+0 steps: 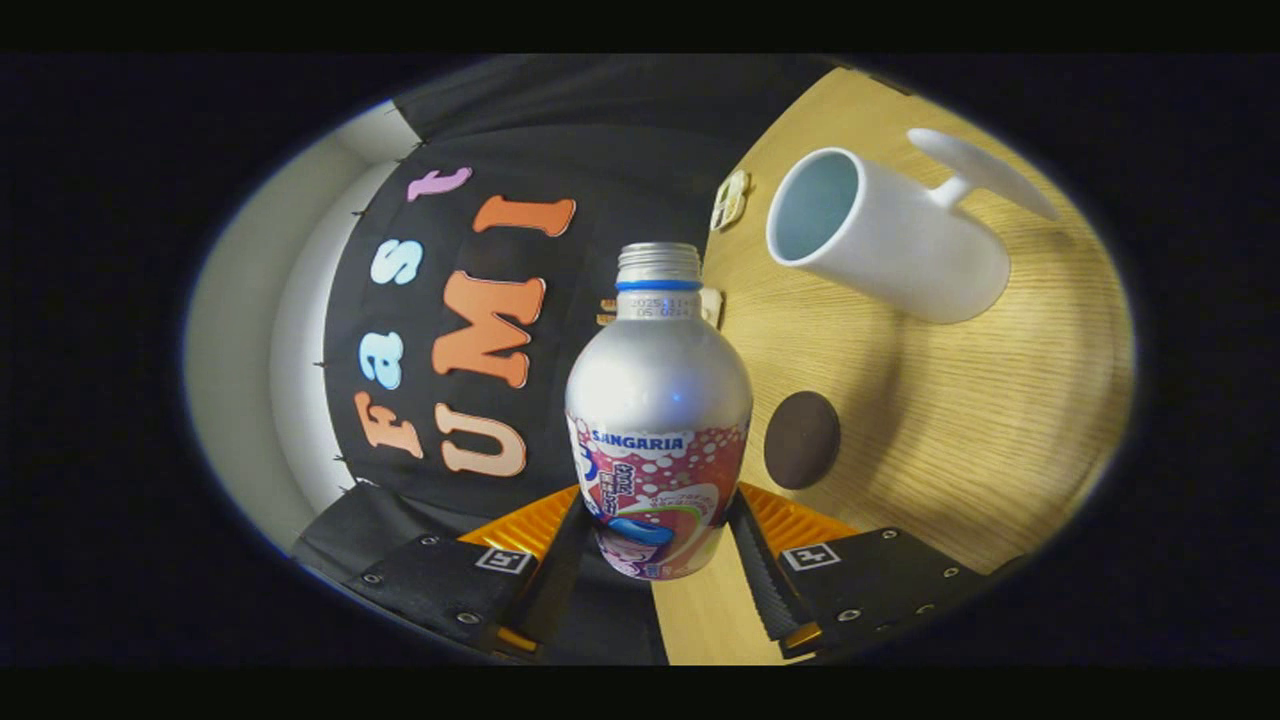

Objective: Take the bottle from table, then pour the juice into the cup, finally place the bottle on the coaster

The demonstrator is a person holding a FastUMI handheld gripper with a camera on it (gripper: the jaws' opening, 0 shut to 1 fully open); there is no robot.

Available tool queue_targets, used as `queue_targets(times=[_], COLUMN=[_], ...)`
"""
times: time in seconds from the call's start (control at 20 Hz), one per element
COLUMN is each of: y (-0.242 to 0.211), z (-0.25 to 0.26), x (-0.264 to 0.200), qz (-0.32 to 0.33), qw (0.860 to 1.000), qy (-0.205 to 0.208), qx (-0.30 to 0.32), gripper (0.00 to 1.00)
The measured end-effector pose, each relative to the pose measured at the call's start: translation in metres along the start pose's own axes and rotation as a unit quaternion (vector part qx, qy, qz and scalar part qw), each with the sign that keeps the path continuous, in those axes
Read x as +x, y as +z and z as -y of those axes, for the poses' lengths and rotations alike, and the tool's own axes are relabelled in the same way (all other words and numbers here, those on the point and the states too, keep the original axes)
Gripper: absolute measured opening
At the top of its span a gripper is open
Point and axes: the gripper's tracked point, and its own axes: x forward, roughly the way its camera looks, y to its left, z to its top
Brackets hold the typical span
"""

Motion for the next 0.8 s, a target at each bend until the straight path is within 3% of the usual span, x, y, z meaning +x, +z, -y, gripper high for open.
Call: queue_targets(times=[0.8], y=[0.029], z=[-0.016], x=[-0.003], qz=[0.015], qw=[0.988], qy=[0.019], qx=[0.155], gripper=[0.75])
